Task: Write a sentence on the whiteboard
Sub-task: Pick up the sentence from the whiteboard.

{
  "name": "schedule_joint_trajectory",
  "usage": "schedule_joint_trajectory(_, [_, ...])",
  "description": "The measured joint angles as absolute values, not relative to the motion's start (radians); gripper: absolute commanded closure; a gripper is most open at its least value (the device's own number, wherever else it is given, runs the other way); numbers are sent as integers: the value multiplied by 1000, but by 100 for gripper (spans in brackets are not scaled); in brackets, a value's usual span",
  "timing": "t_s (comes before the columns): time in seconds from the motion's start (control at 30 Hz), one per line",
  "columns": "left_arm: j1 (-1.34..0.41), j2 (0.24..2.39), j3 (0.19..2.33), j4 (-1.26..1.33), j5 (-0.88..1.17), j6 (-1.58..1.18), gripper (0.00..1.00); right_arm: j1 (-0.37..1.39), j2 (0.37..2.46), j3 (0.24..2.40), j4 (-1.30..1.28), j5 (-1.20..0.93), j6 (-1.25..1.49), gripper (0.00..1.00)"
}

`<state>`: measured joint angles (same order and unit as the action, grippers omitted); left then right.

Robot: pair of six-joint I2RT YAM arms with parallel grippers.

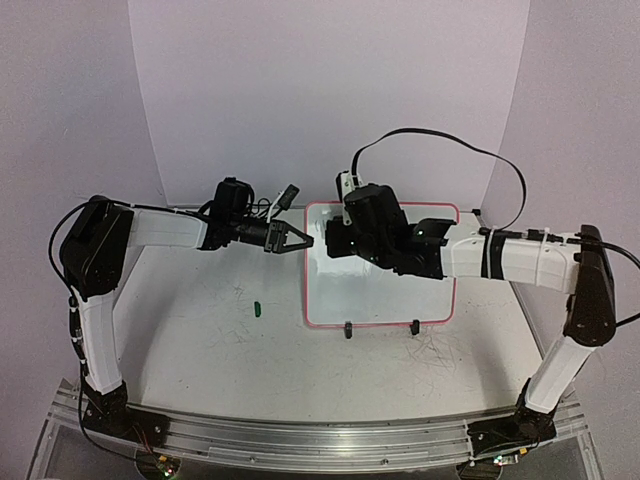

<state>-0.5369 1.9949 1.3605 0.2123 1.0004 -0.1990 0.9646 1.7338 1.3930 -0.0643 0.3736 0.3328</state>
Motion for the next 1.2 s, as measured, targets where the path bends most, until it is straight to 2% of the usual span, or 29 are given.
schedule_joint_trajectory(1.2, [-537,1995,1361,212,1001,-199,100,974,1752,1393,-74,377,352,100])
